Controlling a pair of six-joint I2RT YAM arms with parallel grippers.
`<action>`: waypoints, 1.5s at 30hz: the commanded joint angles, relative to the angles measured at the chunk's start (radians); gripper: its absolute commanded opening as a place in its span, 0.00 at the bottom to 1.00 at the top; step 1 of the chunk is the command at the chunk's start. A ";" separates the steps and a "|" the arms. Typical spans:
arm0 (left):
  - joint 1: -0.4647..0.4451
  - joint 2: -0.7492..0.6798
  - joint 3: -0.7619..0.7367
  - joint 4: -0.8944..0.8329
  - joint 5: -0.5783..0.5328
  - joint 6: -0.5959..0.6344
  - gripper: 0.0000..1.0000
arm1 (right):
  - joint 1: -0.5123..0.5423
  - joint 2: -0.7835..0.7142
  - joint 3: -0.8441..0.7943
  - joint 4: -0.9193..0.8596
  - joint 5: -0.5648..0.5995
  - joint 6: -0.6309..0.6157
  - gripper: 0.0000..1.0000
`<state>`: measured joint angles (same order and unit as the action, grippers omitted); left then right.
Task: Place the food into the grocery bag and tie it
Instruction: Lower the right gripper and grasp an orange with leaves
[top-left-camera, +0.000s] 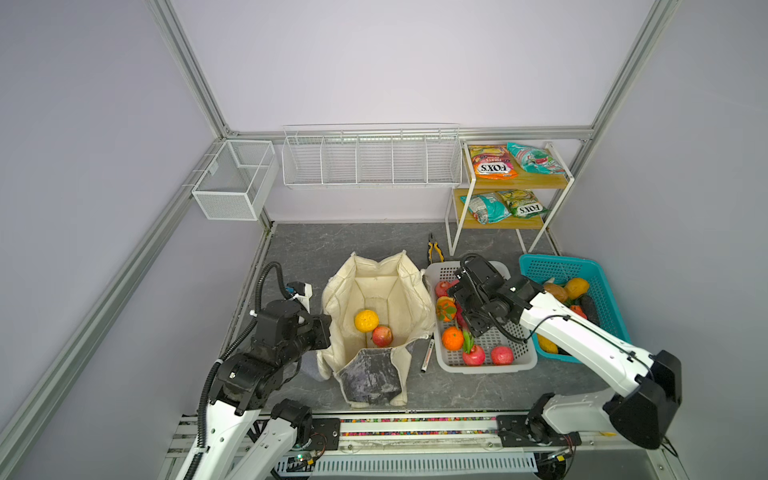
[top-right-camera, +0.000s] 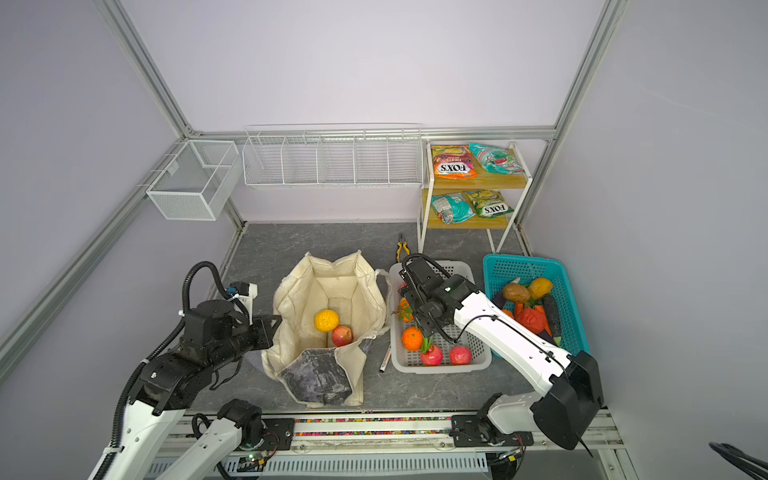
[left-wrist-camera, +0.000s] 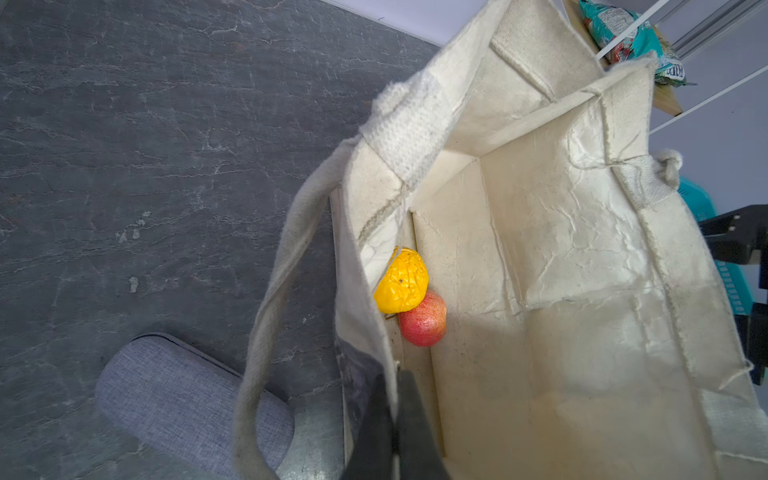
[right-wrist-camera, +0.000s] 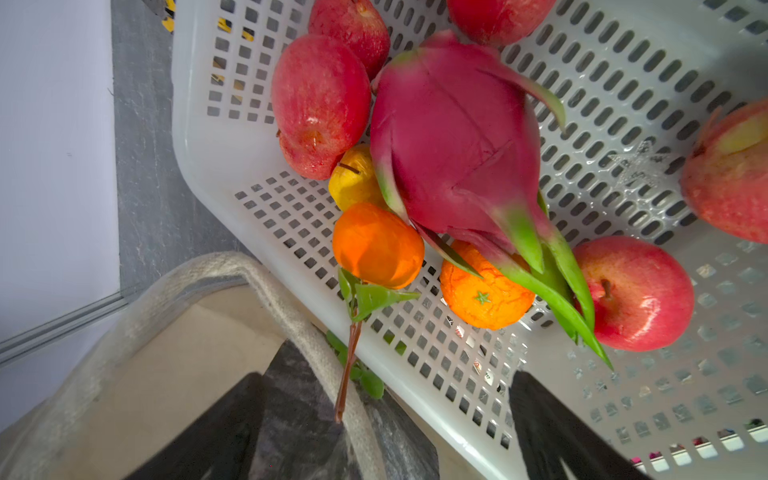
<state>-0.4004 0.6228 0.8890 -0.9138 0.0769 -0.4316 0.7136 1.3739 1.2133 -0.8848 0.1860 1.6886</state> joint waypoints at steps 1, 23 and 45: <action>-0.005 -0.011 -0.016 -0.012 0.017 0.018 0.00 | -0.018 0.046 -0.020 0.045 -0.057 0.086 0.94; -0.005 -0.028 -0.028 -0.002 0.015 0.017 0.00 | -0.045 0.249 0.009 0.123 -0.128 0.160 0.96; -0.005 -0.038 -0.033 0.000 0.010 0.016 0.00 | -0.058 0.294 -0.024 0.187 -0.112 0.229 0.67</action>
<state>-0.4004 0.5949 0.8688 -0.9020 0.0769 -0.4316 0.6617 1.6695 1.2125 -0.6952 0.0849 1.8111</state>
